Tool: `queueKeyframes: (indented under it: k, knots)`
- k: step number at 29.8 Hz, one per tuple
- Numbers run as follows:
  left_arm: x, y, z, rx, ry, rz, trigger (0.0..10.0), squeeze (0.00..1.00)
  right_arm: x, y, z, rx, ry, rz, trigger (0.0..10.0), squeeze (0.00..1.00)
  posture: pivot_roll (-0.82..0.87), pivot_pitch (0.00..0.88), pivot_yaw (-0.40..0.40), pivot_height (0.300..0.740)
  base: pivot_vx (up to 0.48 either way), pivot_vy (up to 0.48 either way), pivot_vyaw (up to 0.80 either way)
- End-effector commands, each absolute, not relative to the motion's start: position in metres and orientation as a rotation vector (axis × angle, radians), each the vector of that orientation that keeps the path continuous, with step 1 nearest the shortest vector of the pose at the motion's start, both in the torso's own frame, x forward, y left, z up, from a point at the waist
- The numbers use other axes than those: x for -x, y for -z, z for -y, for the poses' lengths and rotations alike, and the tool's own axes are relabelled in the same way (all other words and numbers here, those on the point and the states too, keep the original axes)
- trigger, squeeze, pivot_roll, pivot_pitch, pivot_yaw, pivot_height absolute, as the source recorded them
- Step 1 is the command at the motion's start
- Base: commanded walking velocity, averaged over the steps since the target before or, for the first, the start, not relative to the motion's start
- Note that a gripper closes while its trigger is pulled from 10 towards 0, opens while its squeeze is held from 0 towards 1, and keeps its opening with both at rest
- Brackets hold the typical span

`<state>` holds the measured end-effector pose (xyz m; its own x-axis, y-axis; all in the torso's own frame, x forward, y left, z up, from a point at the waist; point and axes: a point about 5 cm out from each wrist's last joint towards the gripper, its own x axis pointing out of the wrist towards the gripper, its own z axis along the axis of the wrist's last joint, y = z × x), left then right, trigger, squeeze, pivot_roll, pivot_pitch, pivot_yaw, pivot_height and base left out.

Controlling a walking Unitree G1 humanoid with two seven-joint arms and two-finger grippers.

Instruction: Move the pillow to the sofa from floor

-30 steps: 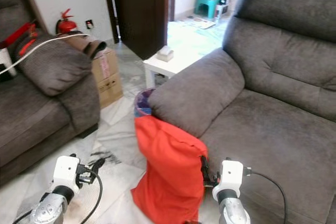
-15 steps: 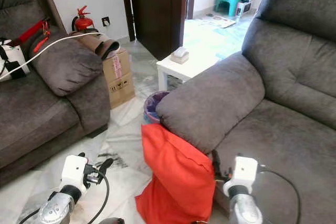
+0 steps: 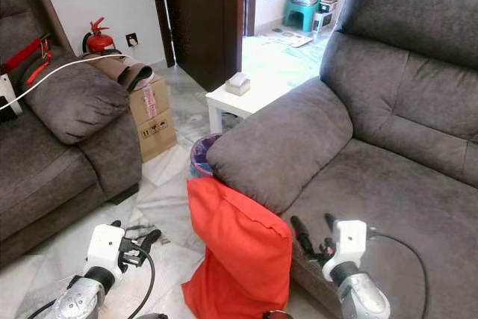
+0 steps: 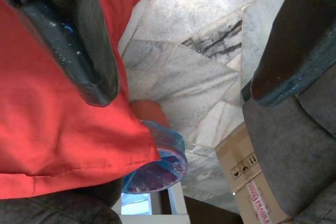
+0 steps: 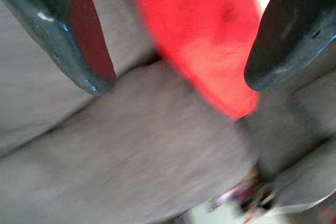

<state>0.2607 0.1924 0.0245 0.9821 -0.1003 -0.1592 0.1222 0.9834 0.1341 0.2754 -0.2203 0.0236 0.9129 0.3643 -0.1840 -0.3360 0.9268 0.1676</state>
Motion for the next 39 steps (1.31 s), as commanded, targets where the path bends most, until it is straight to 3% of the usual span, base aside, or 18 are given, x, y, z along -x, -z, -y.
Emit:
queueKeyframes:
  k: [1,17,18,39]
  knots:
    - [-0.258,-0.021,-0.194,-0.155,0.116,-0.168,10.0,0.00,-0.269,-0.017,0.213,-0.124,-0.452,-0.265,10.0,1.00,0.01,0.031,0.019,0.607,0.000,0.000,0.00]
    - [-0.255,-0.019,-0.191,-0.153,0.128,-0.174,10.0,0.00,-0.275,-0.015,0.195,-0.134,-0.427,-0.261,10.0,1.00,0.03,0.041,0.008,0.607,0.000,0.000,0.00]
    - [-0.254,-0.019,-0.192,-0.137,0.112,-0.174,10.0,0.00,-0.277,-0.015,0.193,-0.119,-0.413,-0.268,10.0,0.00,0.03,0.043,0.006,0.607,0.000,0.000,0.00]
    - [-0.243,-0.021,-0.193,-0.143,0.109,-0.167,10.0,0.00,-0.288,-0.009,0.176,-0.049,-0.378,-0.336,10.0,0.00,0.08,0.082,-0.015,0.607,0.000,0.000,0.00]
